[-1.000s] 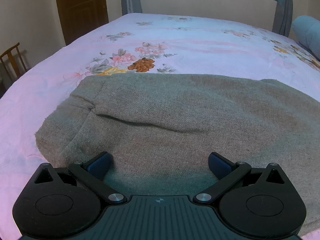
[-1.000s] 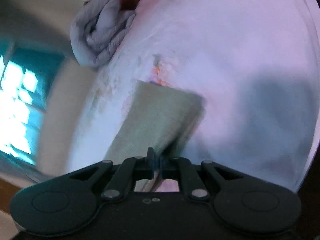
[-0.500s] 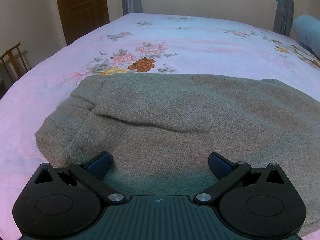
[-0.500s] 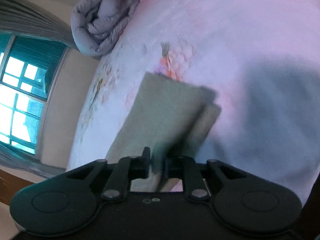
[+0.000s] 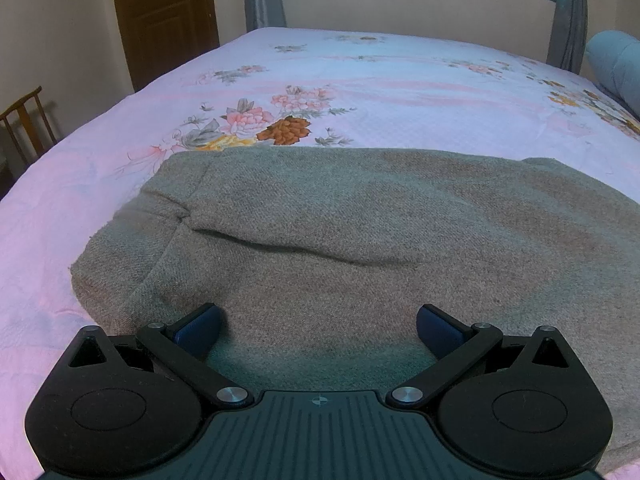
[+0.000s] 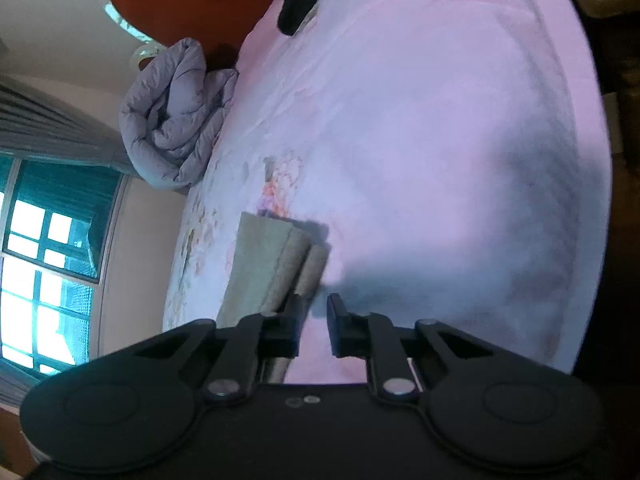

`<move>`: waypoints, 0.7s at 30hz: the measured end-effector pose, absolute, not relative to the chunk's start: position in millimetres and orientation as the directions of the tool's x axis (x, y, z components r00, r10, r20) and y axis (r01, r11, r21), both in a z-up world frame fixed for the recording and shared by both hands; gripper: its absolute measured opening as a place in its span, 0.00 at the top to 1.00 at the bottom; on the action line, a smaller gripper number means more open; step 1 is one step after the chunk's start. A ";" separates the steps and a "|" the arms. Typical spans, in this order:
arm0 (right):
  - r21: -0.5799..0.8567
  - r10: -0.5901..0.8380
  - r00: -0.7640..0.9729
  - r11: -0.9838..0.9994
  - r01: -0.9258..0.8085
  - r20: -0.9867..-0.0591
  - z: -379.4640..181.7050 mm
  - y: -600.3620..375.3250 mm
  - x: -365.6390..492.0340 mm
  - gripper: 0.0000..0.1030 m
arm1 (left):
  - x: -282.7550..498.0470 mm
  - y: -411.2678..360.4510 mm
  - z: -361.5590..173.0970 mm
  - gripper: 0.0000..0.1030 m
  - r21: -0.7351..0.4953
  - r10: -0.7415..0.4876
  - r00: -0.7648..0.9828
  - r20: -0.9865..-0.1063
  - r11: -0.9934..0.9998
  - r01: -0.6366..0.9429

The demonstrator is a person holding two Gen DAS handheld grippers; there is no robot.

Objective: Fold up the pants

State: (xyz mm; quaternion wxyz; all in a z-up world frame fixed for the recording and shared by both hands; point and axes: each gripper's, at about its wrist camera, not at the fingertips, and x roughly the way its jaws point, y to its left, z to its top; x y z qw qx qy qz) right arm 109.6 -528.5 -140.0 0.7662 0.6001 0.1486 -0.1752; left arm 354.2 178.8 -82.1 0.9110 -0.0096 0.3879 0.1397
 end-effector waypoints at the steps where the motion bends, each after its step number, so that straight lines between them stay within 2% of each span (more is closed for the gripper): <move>1: 0.866 -0.086 0.894 0.225 0.447 -0.439 -139.0 -528.8 114.7 0.93 | 354.4 179.1 -81.9 0.00 0.092 0.247 0.660 -0.710 0.961 -0.262; 4: 0.872 -0.072 0.900 0.222 0.436 -0.431 -139.2 -536.4 126.7 0.94 | 354.5 178.8 -82.0 0.00 0.093 0.248 0.660 -0.710 0.961 -0.261; 5: 0.865 -0.072 0.895 0.232 0.445 -0.441 -138.9 -537.6 130.5 0.99 | 354.6 178.7 -82.0 0.00 0.093 0.248 0.660 -0.710 0.961 -0.262; 6: 0.858 -0.070 0.890 0.239 0.454 -0.452 -137.8 -539.1 133.6 1.00 | 354.7 178.7 -81.8 0.00 0.092 0.248 0.659 -0.710 0.961 -0.262; 10: 0.811 -0.112 0.900 0.399 0.428 -0.420 -102.9 -536.9 133.6 1.00 | 353.3 178.5 -82.3 0.00 0.091 0.246 0.660 -0.709 0.961 -0.260; 12: 0.776 -0.139 0.886 0.436 0.456 -0.442 -100.3 -536.7 133.9 1.00 | 353.0 178.5 -82.7 0.00 0.092 0.246 0.661 -0.709 0.962 -0.259; 14: 0.783 -0.122 0.868 0.384 0.489 -0.482 -123.5 -546.7 136.0 1.00 | 353.3 178.5 -82.4 0.00 0.092 0.243 0.659 -0.711 0.962 -0.256; 16: 0.814 -0.100 0.881 0.346 0.467 -0.463 -141.7 -552.1 135.6 1.00 | 354.2 179.8 -81.0 0.00 0.091 0.238 0.657 -0.716 0.964 -0.251; 21: 0.827 -0.122 0.892 0.336 0.450 -0.436 -134.9 -549.7 119.2 0.99 | 352.6 182.8 -80.4 0.00 0.083 0.223 0.667 -0.711 0.968 -0.235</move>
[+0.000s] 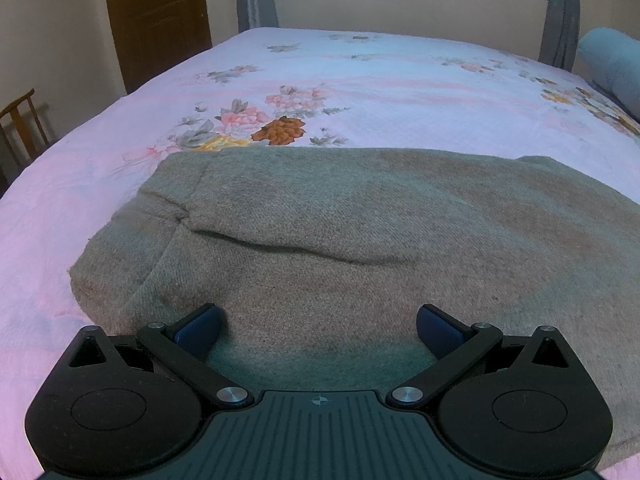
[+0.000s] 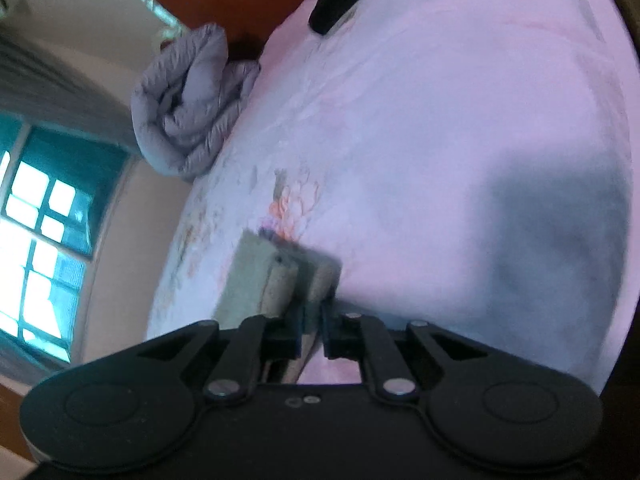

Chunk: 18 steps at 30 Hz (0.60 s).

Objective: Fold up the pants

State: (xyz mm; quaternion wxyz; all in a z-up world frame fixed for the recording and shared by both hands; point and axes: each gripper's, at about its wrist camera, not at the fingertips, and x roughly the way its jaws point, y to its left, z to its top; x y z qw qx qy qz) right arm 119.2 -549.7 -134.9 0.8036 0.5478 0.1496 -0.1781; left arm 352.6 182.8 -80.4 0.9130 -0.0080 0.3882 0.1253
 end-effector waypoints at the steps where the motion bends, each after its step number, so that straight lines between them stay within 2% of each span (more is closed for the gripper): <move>1: 0.819 -0.144 0.887 0.343 0.460 -0.439 -131.7 -550.1 113.1 0.99 | 350.9 183.8 -79.9 0.00 0.076 0.217 0.673 -0.707 0.970 -0.233; 3: 0.788 -0.247 0.858 0.341 0.512 -0.450 -118.4 -548.2 92.9 1.00 | 345.7 185.5 -75.8 0.00 0.062 0.196 0.685 -0.702 0.974 -0.216; 4: 0.784 -0.290 0.857 0.354 0.509 -0.425 -108.3 -547.2 83.0 1.00 | 341.0 186.2 -71.8 0.00 0.053 0.185 0.692 -0.698 0.977 -0.207; 6: 0.794 -0.275 0.889 0.405 0.452 -0.366 -90.4 -542.0 79.9 1.00 | 332.3 183.2 -65.6 0.00 0.052 0.179 0.714 -0.676 0.979 -0.196; 8: 0.797 -0.152 0.931 0.482 0.363 -0.332 -77.4 -528.1 100.8 0.94 | 326.1 174.5 -61.7 0.00 0.063 0.168 0.737 -0.655 0.984 -0.169; 12: 0.815 0.117 0.936 0.535 0.222 -0.331 -77.2 -476.3 164.0 0.93 | 320.9 153.1 -61.4 0.00 0.084 0.136 0.748 -0.650 0.991 -0.106; 14: 0.801 0.209 0.888 0.549 0.239 -0.409 -89.8 -455.8 189.1 0.95 | 321.5 151.1 -71.8 0.00 0.104 0.147 0.708 -0.691 0.989 -0.103; 15: 0.767 0.205 0.845 0.561 0.311 -0.493 -101.5 -453.0 197.1 1.00 | 318.1 155.5 -74.3 0.00 0.072 0.130 0.710 -0.692 0.991 -0.111; 16: 0.744 0.165 0.824 0.550 0.379 -0.542 -111.1 -457.9 196.1 1.00 | 316.1 161.2 -75.1 0.00 0.046 0.115 0.706 -0.699 0.992 -0.116; 18: 0.781 0.114 0.843 0.457 0.426 -0.526 -128.3 -482.4 179.5 1.00 | 313.9 166.2 -73.7 0.00 0.043 0.109 0.698 -0.707 0.993 -0.111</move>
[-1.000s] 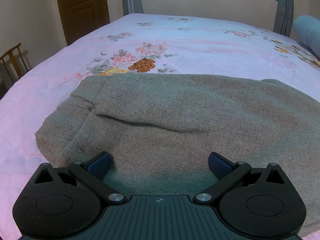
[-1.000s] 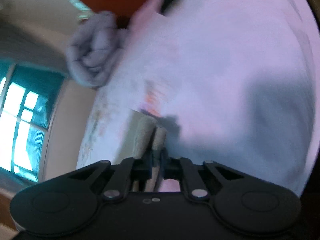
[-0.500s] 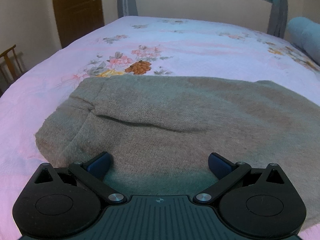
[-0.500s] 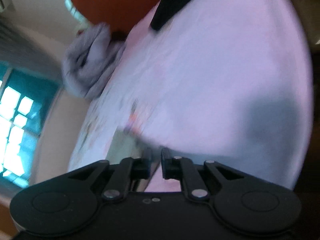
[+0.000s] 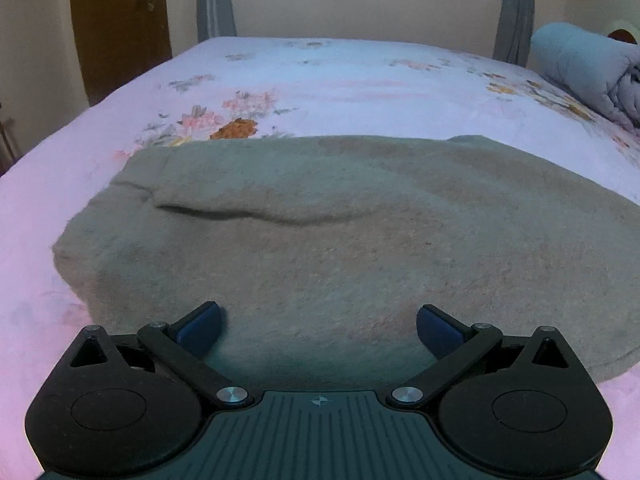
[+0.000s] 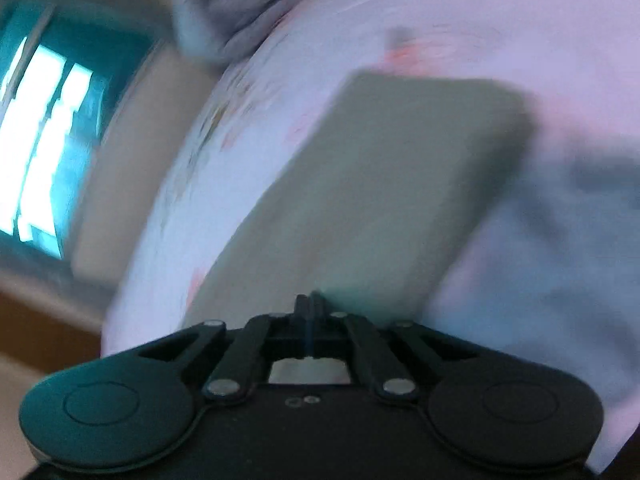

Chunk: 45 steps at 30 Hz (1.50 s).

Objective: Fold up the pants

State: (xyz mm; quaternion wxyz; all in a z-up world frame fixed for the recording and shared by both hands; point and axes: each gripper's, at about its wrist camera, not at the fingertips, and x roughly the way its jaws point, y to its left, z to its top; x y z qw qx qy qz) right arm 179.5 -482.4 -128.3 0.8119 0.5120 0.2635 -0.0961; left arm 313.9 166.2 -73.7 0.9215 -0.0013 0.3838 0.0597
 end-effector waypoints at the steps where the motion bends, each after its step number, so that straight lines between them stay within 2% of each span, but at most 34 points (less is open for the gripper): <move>1: 0.783 0.097 0.845 0.445 0.436 -0.526 -127.0 -488.9 173.2 1.00 | 313.0 168.6 -72.8 0.00 0.040 0.105 0.696 -0.710 0.993 -0.110; 2: 0.783 0.091 0.846 0.440 0.440 -0.526 -121.2 -493.1 166.6 1.00 | 311.0 170.2 -69.9 0.00 0.031 0.103 0.696 -0.711 0.993 -0.115; 5: 0.812 0.162 0.874 0.476 0.338 -0.458 -99.0 -485.3 156.6 0.90 | 299.1 172.2 -61.0 0.00 -0.017 0.102 0.718 -0.689 0.988 -0.157; 7: 0.817 0.266 0.864 0.521 0.245 -0.428 -85.1 -462.5 160.8 0.90 | 288.3 170.9 -58.7 0.00 -0.054 0.096 0.737 -0.669 0.983 -0.178; 10: 0.840 0.422 0.818 0.526 0.130 -0.391 -83.8 -413.7 171.5 0.87 | 283.5 174.1 -60.9 0.00 -0.042 0.116 0.736 -0.667 0.980 -0.193; 13: 0.853 0.523 0.756 0.513 0.091 -0.395 -92.1 -368.4 190.0 0.86 | 277.6 188.3 -55.9 0.00 -0.024 0.156 0.721 -0.675 0.972 -0.233; 16: 0.883 0.602 0.709 0.465 0.064 -0.368 -98.9 -332.9 195.5 0.86 | 263.2 211.9 -50.1 0.00 -0.083 0.166 0.719 -0.675 0.951 -0.297; 20: 0.900 0.677 0.647 0.435 0.032 -0.351 -101.9 -296.1 194.4 0.78 | 248.7 255.8 -54.0 0.00 -0.208 0.141 0.708 -0.692 0.900 -0.383; 23: 0.892 0.686 0.625 0.450 0.039 -0.373 -100.4 -284.8 206.5 0.76 | 243.6 284.0 -55.8 0.00 -0.312 0.109 0.716 -0.690 0.847 -0.430; 26: 0.890 0.684 0.622 0.453 0.045 -0.380 -97.2 -283.5 211.2 0.75 | 249.0 295.2 -52.7 0.01 -0.349 0.091 0.727 -0.680 0.833 -0.430; 29: 0.885 0.673 0.630 0.464 0.049 -0.388 -91.5 -285.0 212.6 0.75 | 260.6 300.8 -56.7 0.21 -0.413 0.029 0.730 -0.683 0.809 -0.419; 33: 0.875 0.652 0.642 0.481 0.064 -0.405 -92.7 -284.3 207.9 0.73 | 280.7 303.7 -68.1 0.23 -0.376 0.057 0.679 -0.732 0.796 -0.473; 37: 0.868 0.635 0.650 0.491 0.076 -0.417 -93.5 -291.9 198.1 0.72 | 293.0 308.1 -69.3 0.23 -0.407 0.049 0.694 -0.718 0.780 -0.476; 39: 0.865 0.628 0.652 0.493 0.090 -0.425 -98.1 -296.8 196.5 0.72 | 302.9 307.5 -65.2 0.46 -0.388 0.054 0.698 -0.714 0.799 -0.459; 45: 0.867 0.620 0.655 0.486 0.111 -0.432 -107.2 -291.1 199.1 0.72 | 309.6 307.7 -62.4 0.55 -0.324 0.076 0.672 -0.737 0.832 -0.449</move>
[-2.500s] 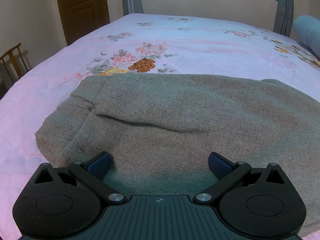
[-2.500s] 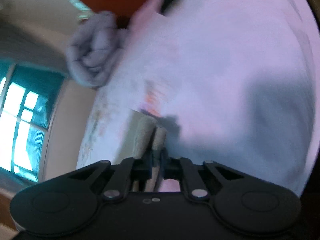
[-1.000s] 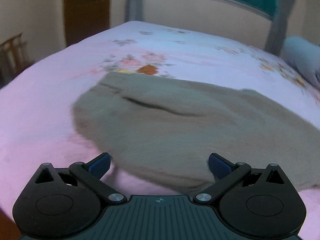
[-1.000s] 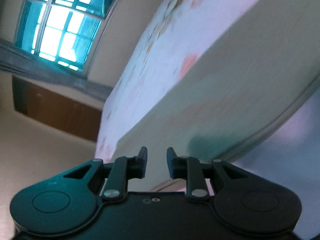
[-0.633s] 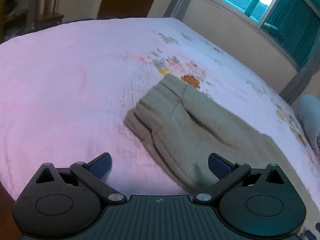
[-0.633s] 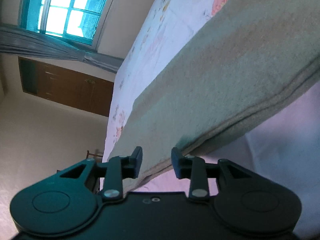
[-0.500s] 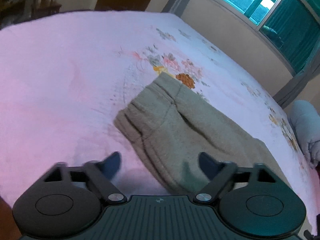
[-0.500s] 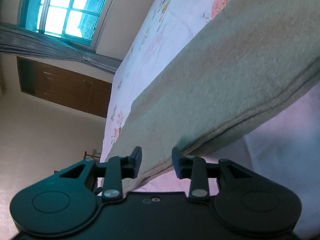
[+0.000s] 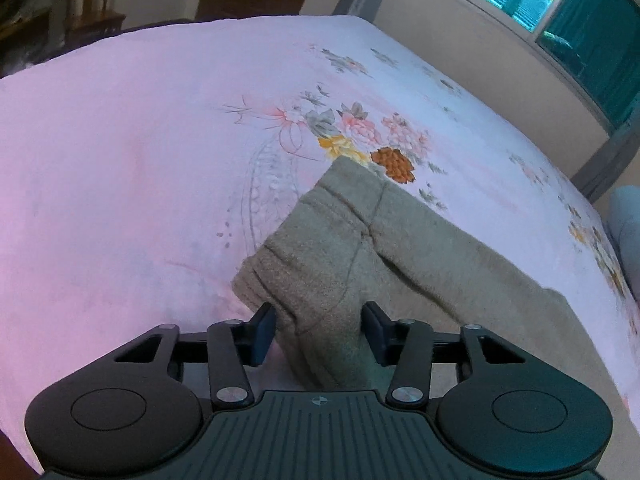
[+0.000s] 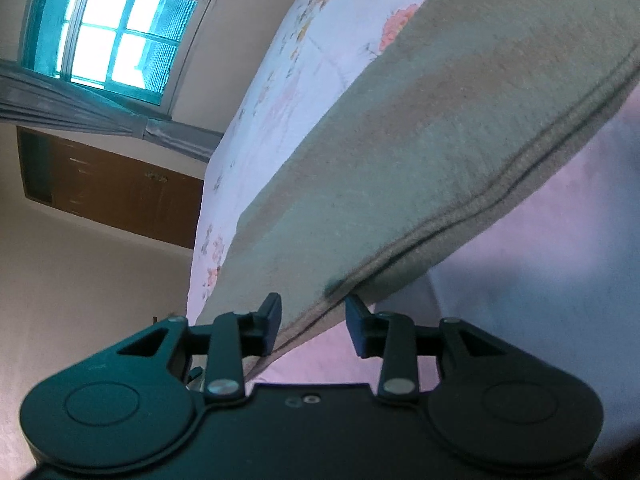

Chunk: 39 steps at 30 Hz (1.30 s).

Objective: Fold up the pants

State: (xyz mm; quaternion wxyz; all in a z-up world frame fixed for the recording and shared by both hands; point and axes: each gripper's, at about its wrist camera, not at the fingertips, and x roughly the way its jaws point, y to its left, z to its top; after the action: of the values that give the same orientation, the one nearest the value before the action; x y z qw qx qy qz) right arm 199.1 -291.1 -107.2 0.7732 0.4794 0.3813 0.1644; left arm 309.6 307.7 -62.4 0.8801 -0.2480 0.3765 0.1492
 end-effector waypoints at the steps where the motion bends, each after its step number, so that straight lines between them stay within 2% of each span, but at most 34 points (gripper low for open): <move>1: 0.867 0.621 0.653 0.486 0.114 -0.434 -108.6 -290.1 199.4 0.72 | 308.7 308.8 -63.7 0.55 -0.325 0.073 0.668 -0.741 0.831 -0.451; 7: 0.883 0.678 0.605 0.459 0.094 -0.417 -112.1 -276.2 201.7 0.69 | 297.6 304.5 -50.0 0.55 -0.312 0.118 0.702 -0.702 0.835 -0.453; 10: 0.894 0.703 0.586 0.440 0.087 -0.403 -115.3 -265.2 205.8 0.63 | 301.2 303.5 -45.1 0.56 -0.307 0.116 0.706 -0.698 0.842 -0.443; 11: 0.904 0.707 0.590 0.417 0.096 -0.389 -117.6 -264.1 207.3 0.61 | 303.1 303.2 -44.5 0.64 -0.300 0.119 0.704 -0.700 0.846 -0.441; 12: 0.916 0.710 0.600 0.387 0.108 -0.370 -120.9 -263.9 209.1 0.60 | 304.7 303.7 -44.5 0.68 -0.291 0.121 0.699 -0.705 0.849 -0.441; 17: 0.942 0.710 0.621 0.288 0.174 -0.332 -136.1 -260.6 222.0 0.62 | 304.6 312.0 -45.3 0.73 -0.329 0.089 0.708 -0.701 0.840 -0.431; 19: 0.945 0.711 0.624 0.270 0.185 -0.325 -138.6 -258.1 226.4 0.64 | 301.8 311.2 -42.8 0.75 -0.338 0.086 0.724 -0.684 0.842 -0.420; 20: 0.948 0.712 0.627 0.260 0.183 -0.316 -139.0 -257.2 227.8 0.69 | 301.0 310.8 -41.1 0.75 -0.340 0.084 0.730 -0.678 0.845 -0.413; 21: 0.948 0.703 0.638 0.260 0.181 -0.315 -138.6 -256.8 228.3 0.82 | 300.2 311.2 -39.8 0.76 -0.349 0.081 0.738 -0.670 0.843 -0.410; 23: 0.941 0.688 0.644 0.287 0.181 -0.334 -137.3 -254.1 231.2 1.00 | 300.7 312.4 -36.3 0.76 -0.365 0.072 0.753 -0.654 0.842 -0.397; 25: 0.937 0.676 0.657 0.314 0.153 -0.333 -130.9 -251.3 231.6 1.00 | 301.7 315.8 -30.2 0.77 -0.396 0.059 0.784 -0.617 0.838 -0.375; 28: 0.938 0.664 0.689 0.342 0.064 -0.289 -117.2 -247.8 228.7 1.00 | 308.4 318.8 -23.7 0.77 -0.395 0.064 0.803 -0.593 0.845 -0.359; 29: 0.933 0.662 0.687 0.354 0.064 -0.299 -118.1 -247.1 230.1 1.00 | 312.7 320.5 -26.8 0.77 -0.380 0.070 0.794 -0.604 0.850 -0.365; 32: 0.885 0.664 0.607 0.438 0.157 -0.436 -142.7 -237.2 237.6 1.00 | 323.4 329.5 -54.5 0.77 -0.345 0.067 0.729 -0.682 0.849 -0.401; 34: 0.908 0.674 0.621 0.386 0.166 -0.400 -153.5 -241.8 234.5 1.00 | 316.2 337.5 -66.3 0.77 -0.388 0.036 0.731 -0.681 0.830 -0.402; 35: 0.912 0.677 0.623 0.375 0.166 -0.392 -153.1 -242.7 234.0 1.00 | 311.4 339.8 -66.9 0.74 -0.407 0.024 0.739 -0.674 0.822 -0.398; 37: 0.916 0.684 0.623 0.373 0.147 -0.378 -146.8 -247.1 230.4 0.92 | 303.1 341.9 -63.5 0.69 -0.430 0.006 0.753 -0.658 0.818 -0.382; 38: 0.920 0.690 0.626 0.372 0.124 -0.363 -142.1 -253.4 226.3 0.87 | 298.4 341.8 -59.1 0.64 -0.423 0.010 0.756 -0.654 0.823 -0.378; 39: 0.918 0.684 0.639 0.385 0.093 -0.352 -133.1 -259.6 222.2 0.87 | 295.0 339.9 -54.2 0.59 -0.399 0.031 0.753 -0.657 0.833 -0.382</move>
State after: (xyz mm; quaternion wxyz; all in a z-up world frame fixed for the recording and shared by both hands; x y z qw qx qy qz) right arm 222.2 -259.6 -133.1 0.7429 0.5175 0.3752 0.1988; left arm 295.0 339.9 -54.2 0.8982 -0.2647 0.3317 0.1150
